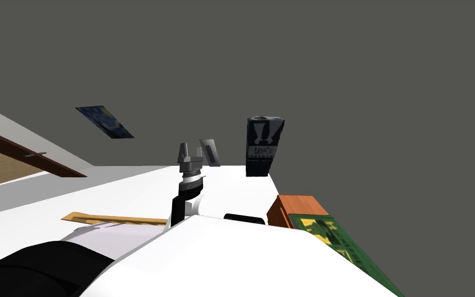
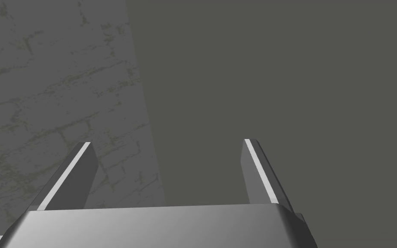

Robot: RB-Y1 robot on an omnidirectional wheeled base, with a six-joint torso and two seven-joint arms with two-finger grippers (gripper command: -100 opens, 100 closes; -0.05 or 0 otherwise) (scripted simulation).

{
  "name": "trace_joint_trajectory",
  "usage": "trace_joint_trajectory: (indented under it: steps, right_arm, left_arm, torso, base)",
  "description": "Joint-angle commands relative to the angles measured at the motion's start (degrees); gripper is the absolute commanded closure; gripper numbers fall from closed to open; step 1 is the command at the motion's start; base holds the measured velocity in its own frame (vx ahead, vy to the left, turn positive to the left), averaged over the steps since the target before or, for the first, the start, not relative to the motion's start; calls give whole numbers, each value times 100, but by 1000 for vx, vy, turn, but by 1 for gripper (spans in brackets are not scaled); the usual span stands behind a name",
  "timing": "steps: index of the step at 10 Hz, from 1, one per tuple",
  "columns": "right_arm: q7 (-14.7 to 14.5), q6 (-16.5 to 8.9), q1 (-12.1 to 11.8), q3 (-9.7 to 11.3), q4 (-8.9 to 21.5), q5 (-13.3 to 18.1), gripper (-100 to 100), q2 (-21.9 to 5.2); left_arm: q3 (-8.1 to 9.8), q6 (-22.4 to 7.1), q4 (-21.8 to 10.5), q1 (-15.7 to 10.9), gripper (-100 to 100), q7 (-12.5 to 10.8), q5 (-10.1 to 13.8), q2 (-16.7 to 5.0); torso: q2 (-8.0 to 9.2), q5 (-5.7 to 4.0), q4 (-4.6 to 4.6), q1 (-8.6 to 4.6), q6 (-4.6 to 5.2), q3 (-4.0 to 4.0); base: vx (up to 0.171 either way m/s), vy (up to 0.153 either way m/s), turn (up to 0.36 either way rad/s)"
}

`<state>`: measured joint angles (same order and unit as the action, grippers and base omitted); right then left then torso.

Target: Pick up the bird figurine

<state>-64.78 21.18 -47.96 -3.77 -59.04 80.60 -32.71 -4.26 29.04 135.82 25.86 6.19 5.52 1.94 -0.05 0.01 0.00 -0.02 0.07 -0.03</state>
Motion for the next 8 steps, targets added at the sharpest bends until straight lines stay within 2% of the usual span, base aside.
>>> trace_joint_trajectory:
  steps: [1,2,3,4,6,8]
  right_arm:
    - [-168,6,40,-25,235,51,-100,6]
    - [-338,-22,76,-21,394,181,-100,7]
    - [-349,-22,76,-21,470,181,-100,7]
    - [-511,-48,112,-15,681,297,-100,15]
    - [-511,-48,112,-15,682,297,-100,15]
    - [-779,-89,175,-2,1031,481,-100,46]
  left_arm:
    - [0,0,0,0,0,0,0,0]
    - [0,0,0,1,0,0,0,0]
    - [0,0,0,0,0,0,0,0]
    - [0,0,0,1,0,0,0,0]
    - [0,0,0,1,0,0,0,0]
    - [0,0,0,0,0,0,0,0]
  torso:
    - [0,0,0,0,0,0]
    - [1,0,0,2,5,0]
    - [0,1,0,3,1,0]
    - [2,0,0,3,5,0]
    - [3,0,0,3,5,1]
    - [6,2,1,9,2,3]
  base:
    - [21,-31,107]
    - [23,-25,199]
    - [19,-29,84]
    - [18,-31,139]
    - [9,-21,44]
    - [8,-24,165]
